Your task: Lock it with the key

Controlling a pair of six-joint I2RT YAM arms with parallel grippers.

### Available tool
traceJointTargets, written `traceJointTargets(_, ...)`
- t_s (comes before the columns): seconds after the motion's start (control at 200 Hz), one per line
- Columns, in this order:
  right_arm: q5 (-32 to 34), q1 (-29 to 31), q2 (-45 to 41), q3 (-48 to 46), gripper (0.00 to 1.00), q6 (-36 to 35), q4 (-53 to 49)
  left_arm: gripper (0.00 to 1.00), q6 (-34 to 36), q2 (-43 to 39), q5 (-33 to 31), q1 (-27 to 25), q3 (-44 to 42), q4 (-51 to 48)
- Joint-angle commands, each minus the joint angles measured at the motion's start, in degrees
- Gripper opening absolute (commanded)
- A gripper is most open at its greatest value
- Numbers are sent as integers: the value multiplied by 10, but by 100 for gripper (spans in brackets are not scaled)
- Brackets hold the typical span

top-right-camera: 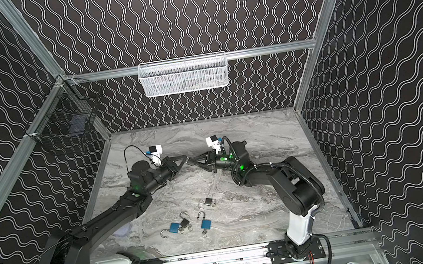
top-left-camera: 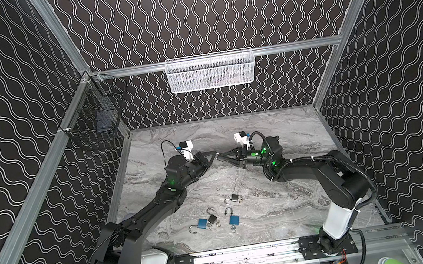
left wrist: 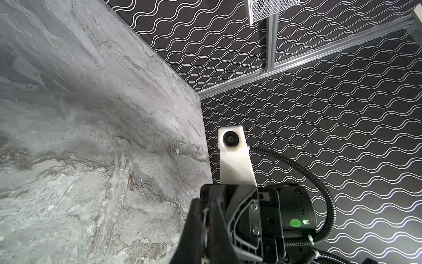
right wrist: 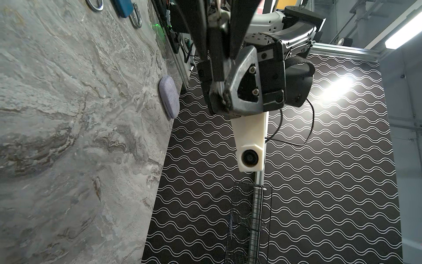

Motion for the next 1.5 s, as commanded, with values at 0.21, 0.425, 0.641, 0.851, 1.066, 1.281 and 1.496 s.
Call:
traceJointTargets(0.21, 8, 4, 8, -2, 16, 3, 15, 0, 8, 10, 110, 2, 11, -5)
traceJointTargets(0.425, 24, -9, 3, -33, 42, 16, 46, 0, -3, 24, 108, 32, 8, 10)
traceJointTargets(0.641, 26, -15, -7, -63, 52, 1, 27, 0, -21, 39, 113, 42, 1, 42)
traceJointTargets(0.851, 30, -15, -23, -97, 48, 5, 49, 0, -15, 40, 115, 47, 5, 34)
traceJointTargets(1.066, 38, -15, -36, -114, 45, 0, 57, 0, -19, 49, 118, 49, 8, 46)
traceJointTargets(1.281, 37, -14, -31, -102, 42, 6, 67, 0, -10, 41, 118, 48, 7, 33)
traceJointTargets(1.496, 36, -10, -28, -102, 37, 9, 69, 0, -17, 45, 117, 48, 1, 48)
